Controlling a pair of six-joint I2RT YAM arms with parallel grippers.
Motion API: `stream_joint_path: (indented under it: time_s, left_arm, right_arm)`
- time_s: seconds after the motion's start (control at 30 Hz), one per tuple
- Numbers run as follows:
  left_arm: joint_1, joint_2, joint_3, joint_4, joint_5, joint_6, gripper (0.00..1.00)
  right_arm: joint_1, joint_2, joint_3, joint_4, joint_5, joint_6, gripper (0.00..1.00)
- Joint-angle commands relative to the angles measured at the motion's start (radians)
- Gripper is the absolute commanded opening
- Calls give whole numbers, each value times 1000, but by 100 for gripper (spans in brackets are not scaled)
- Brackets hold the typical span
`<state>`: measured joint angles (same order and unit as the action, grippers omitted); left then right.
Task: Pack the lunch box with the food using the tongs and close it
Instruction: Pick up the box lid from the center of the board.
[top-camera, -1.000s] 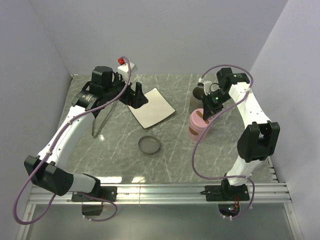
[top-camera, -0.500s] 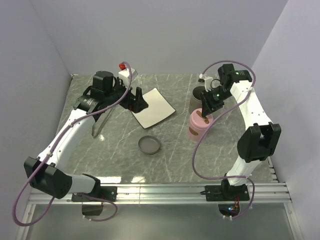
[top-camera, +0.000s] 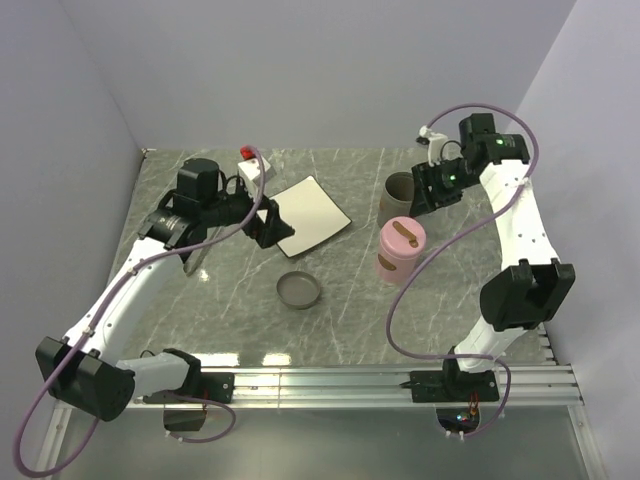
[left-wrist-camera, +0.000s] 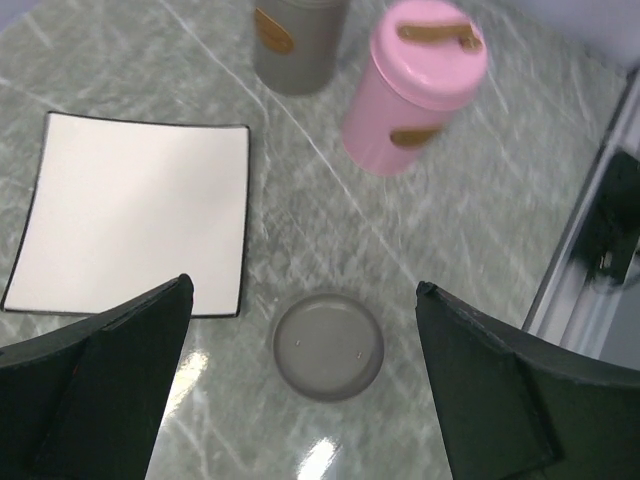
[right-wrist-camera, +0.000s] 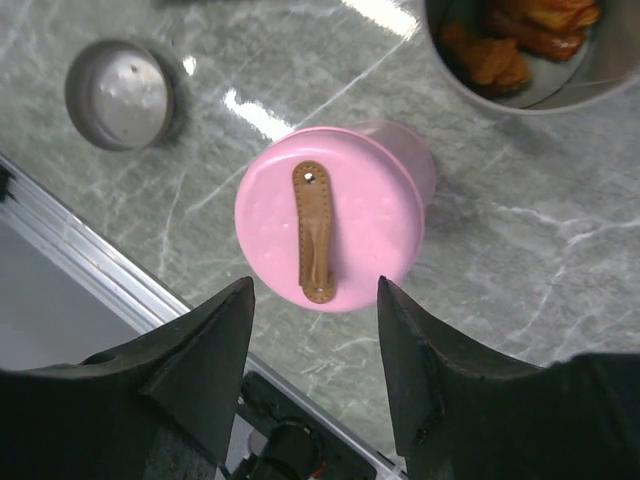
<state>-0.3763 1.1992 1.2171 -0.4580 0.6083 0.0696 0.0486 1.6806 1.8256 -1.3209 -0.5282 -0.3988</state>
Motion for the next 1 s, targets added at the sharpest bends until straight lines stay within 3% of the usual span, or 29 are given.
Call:
stream_joint_path:
  time_s: [0.0,0.13,0.27,0.47,0.63,0.83,0.97]
  left_arm:
    - [-1,-1,-21,-82,143,215,99]
    - [-30,69,-66,-376,144,636,95]
    - [-107,117,-164,-436,43,862,89]
    - [-214,163,-240,-331,-24,983,86]
    - [-279,265,-194,-318,-27,1047,83]
    - [-348,397,-87,-389,-54,1024,66]
    - [-381,434,-85,-395,-88,1000,59]
  right_arm:
    - [-44,-33,61,-1,-82,20,60]
    - [-104,-47,60,-8,-139,18,72]
    - [-130,-64,43,-8,-185,29,81]
    - [-176,-97,15,-15,-260,54,87]
    - [-208,-116,-5,-32,-308,60,87]
    - [-228,-137,-35,-23,-306,58,87]
    - [-253,-131,-34,-46,-326,41,87]
